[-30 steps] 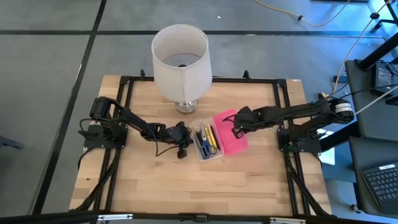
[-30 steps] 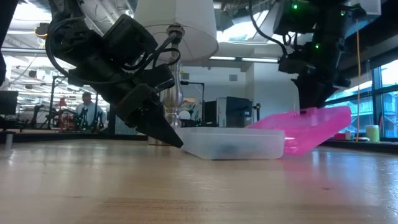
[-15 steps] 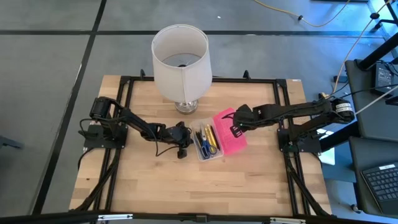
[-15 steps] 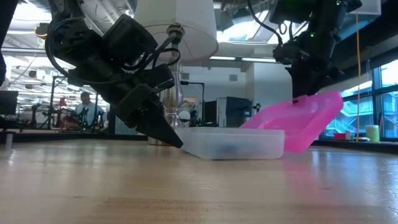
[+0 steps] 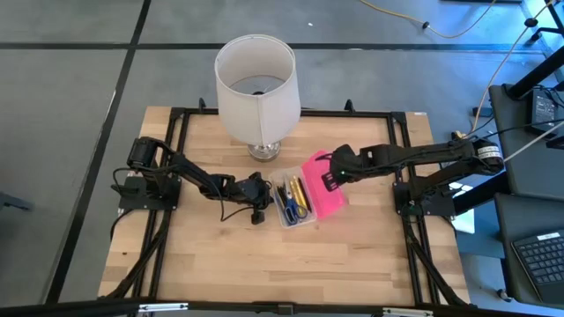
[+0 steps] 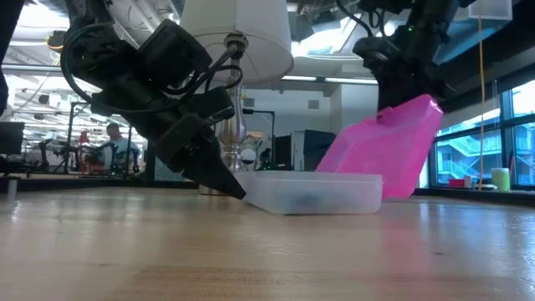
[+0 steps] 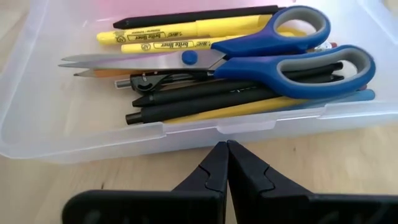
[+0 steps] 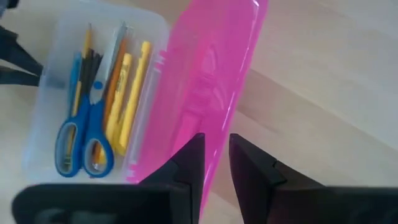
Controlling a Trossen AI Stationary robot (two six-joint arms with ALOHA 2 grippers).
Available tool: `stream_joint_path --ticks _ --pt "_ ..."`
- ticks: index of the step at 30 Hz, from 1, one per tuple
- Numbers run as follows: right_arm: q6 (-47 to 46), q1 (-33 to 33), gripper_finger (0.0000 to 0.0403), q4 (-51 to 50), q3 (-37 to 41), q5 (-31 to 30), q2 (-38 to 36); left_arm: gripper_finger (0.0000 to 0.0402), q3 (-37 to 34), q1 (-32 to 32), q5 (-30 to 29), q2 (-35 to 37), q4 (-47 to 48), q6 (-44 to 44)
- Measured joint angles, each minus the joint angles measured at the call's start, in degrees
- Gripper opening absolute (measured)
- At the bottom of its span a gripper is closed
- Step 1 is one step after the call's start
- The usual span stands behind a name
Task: Pick & place school supplies into a supply box
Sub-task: Close the supply box
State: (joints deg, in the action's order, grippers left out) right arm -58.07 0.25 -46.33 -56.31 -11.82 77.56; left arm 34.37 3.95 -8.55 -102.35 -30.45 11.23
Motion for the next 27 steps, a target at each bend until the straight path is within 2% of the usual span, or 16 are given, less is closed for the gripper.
stream_joint_path --ticks 12,15,23,27 --pt "1.31 0.06 0.0082 10.46 -0.01 3.85 0.08 0.0003 0.19 -0.1 -1.06 -0.02 0.41 -1.06" --pt "1.39 0.12 0.0082 9.85 0.93 5.65 1.2 0.0003 0.32 -0.19 -1.41 0.07 0.11 -1.08" --pt "1.65 0.07 0.0081 15.79 2.09 5.69 3.17 0.0003 0.18 -0.09 -0.73 0.02 0.67 -1.12" --pt "2.55 0.07 0.0081 15.31 2.16 4.95 3.29 0.0003 0.18 -0.07 -0.63 0.02 1.32 -1.39"
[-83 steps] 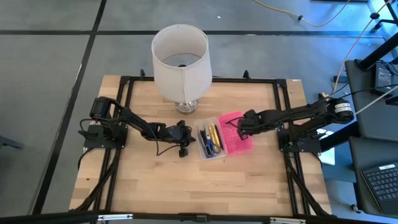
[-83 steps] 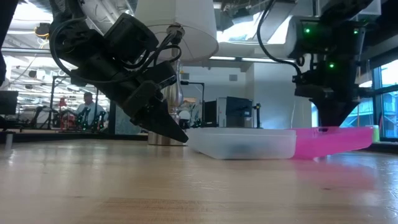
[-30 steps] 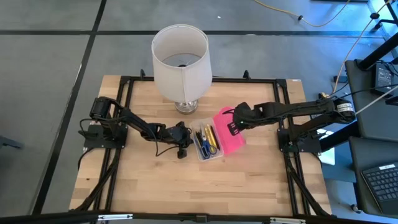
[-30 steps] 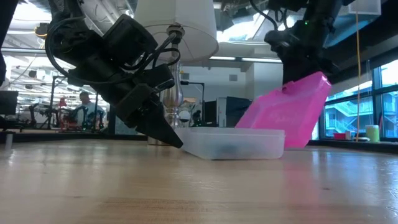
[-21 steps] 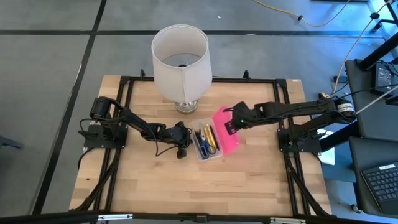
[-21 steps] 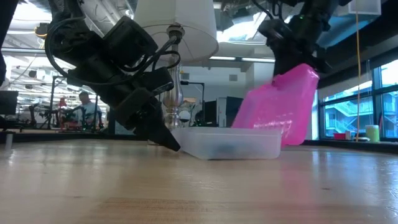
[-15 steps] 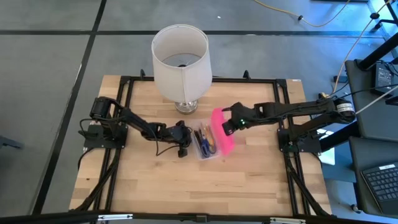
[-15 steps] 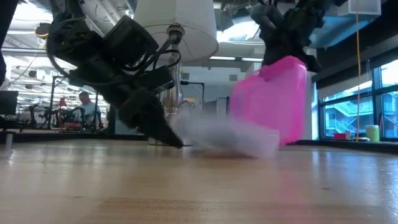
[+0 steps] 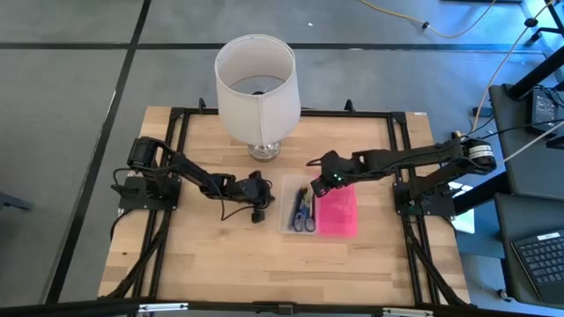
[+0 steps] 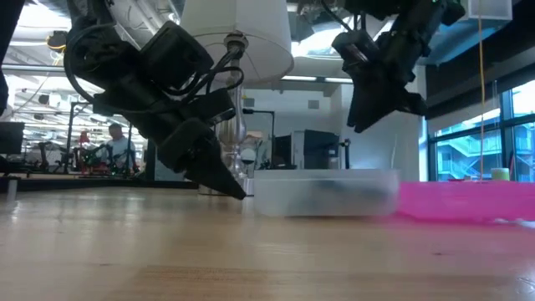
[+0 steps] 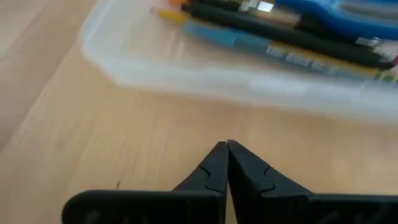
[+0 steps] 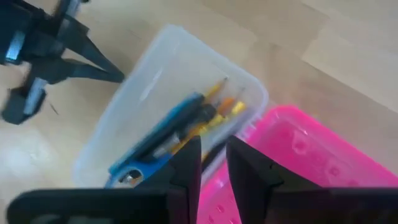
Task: Pick & place school supplies into a supply box
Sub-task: Close the supply box
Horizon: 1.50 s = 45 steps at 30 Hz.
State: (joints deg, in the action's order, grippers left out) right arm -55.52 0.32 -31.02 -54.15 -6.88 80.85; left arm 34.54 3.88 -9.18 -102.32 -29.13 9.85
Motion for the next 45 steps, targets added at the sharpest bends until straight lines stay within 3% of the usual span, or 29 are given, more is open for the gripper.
stream_joint_path --ticks 6,15,18,26,33,40,45 --pt "0.55 -0.02 0.0081 -3.16 -0.06 0.0 -0.38 0.0003 -0.09 0.02 -1.66 0.0 0.34 0.01" --pt "-13.1 2.59 0.0081 -33.24 -0.09 -5.14 -2.74 0.0003 0.22 -0.11 1.18 0.0 -3.4 -0.1" --pt "-9.84 4.45 0.0081 -36.45 1.19 -2.45 -2.69 0.0003 0.23 -0.31 1.79 0.0 -3.45 -0.31" --pt "1.82 10.75 0.0081 -32.27 10.45 5.2 -2.68 0.0003 0.22 -0.31 2.0 0.0 -3.47 -1.07" --pt "-5.72 13.84 0.0091 -26.35 16.33 8.99 -2.68 0.0003 0.24 -0.37 1.51 0.0 -3.85 -1.05" --pt "-4.63 13.86 0.0185 -12.02 20.47 9.63 -2.68 0.0003 0.24 -0.35 2.89 0.0 -3.95 -0.15" --pt "-2.7 13.97 0.026 -9.15 21.75 9.29 -2.9 0.0003 0.24 -0.7 2.89 0.0 -4.12 -0.52"
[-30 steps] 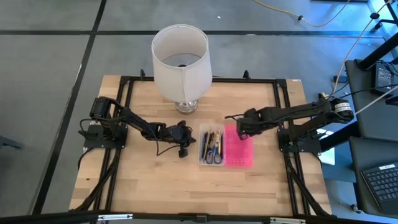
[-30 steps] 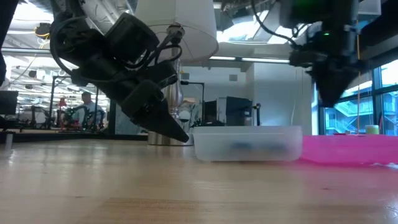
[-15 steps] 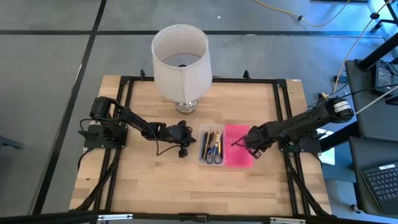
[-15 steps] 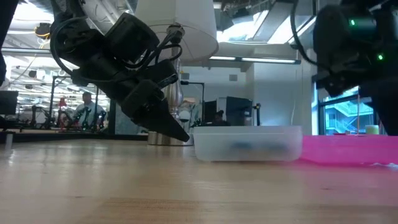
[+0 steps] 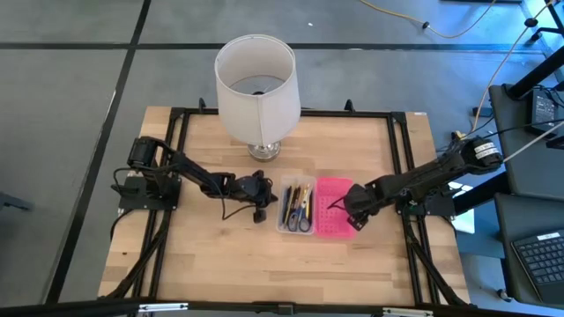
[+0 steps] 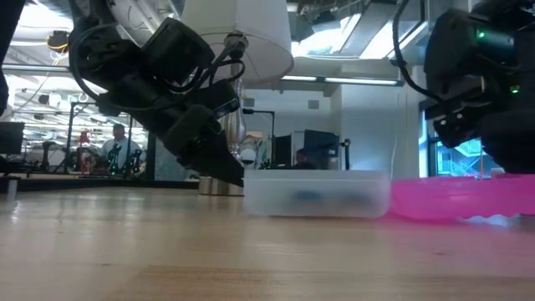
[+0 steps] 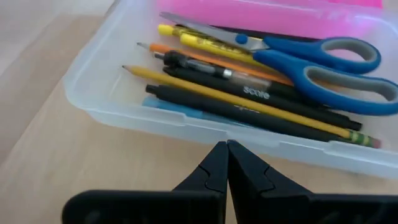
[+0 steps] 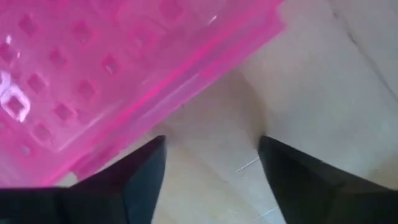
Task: Pick & place school supplies into a supply box
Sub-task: Close the supply box
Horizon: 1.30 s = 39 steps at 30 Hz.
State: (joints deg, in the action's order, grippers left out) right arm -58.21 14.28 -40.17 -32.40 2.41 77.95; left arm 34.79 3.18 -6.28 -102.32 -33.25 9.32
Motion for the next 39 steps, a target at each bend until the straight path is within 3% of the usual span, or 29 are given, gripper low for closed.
stream_joint_path --ticks 5,14,18,31,39 --pt "5.59 2.19 0.0291 1.23 0.26 -6.03 0.07 0.0003 0.02 -0.93 0.03 -2.0 -0.46 0.73" --pt "8.2 7.38 0.0295 6.35 0.58 -16.66 0.26 0.0003 0.17 -2.54 4.13 -11.47 -13.76 4.01" --pt "7.79 8.44 0.0295 10.45 0.47 -23.79 0.26 0.0003 0.69 -2.84 5.28 -11.8 -14.0 4.42" --pt "9.05 8.63 0.0295 12.02 0.28 -21.35 0.26 0.0003 1.77 -3.06 7.45 -11.89 -13.32 4.48" --pt "15.27 8.65 0.0295 10.51 -6.44 -23.06 -0.15 0.0003 1.7 -3.05 7.65 -11.93 -13.32 4.48"
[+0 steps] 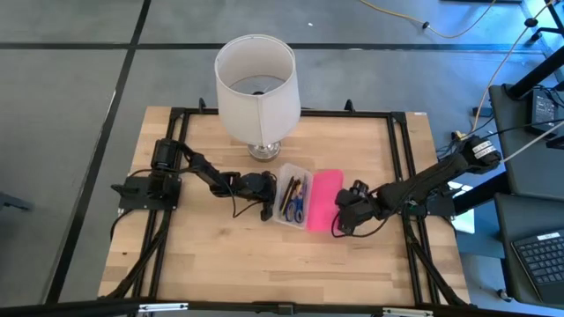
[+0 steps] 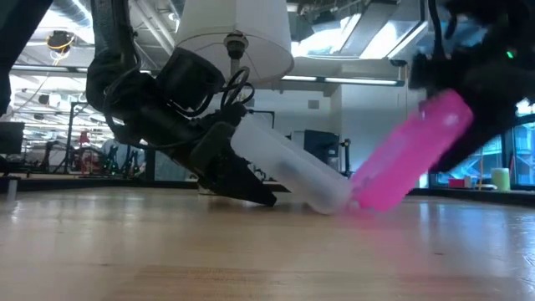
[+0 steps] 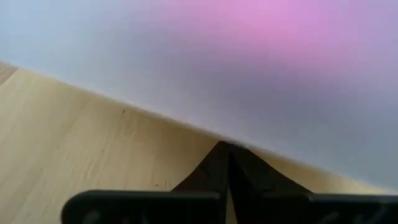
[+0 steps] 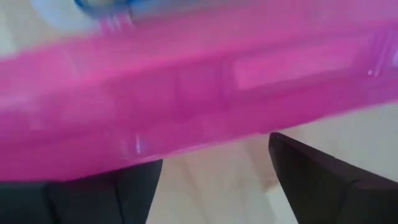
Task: Pick & place school supplies into a supply box
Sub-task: Close the supply box
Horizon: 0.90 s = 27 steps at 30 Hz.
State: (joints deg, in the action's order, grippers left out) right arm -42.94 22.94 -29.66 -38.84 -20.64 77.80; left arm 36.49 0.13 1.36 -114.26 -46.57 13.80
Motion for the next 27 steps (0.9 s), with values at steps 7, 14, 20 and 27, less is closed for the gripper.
stream_joint_path --ticks 7,14,20,27 --pt "6.44 -0.44 0.0295 1.96 -5.25 -5.94 0.0 0.0003 -0.04 0.06 0.07 0.0 0.0 0.0" --pt "17.61 -3.57 0.0295 13.26 -6.99 -7.87 0.0 0.0003 -0.04 0.14 0.31 -0.07 0.07 0.48" --pt "20.75 -6.77 0.0295 16.35 -6.97 -5.79 0.47 0.0003 -0.04 0.41 0.27 -0.07 0.03 0.66" --pt "22.78 -8.75 0.0295 19.91 -6.97 0.63 3.79 0.0003 0.62 1.59 -0.05 -0.11 0.01 1.34"
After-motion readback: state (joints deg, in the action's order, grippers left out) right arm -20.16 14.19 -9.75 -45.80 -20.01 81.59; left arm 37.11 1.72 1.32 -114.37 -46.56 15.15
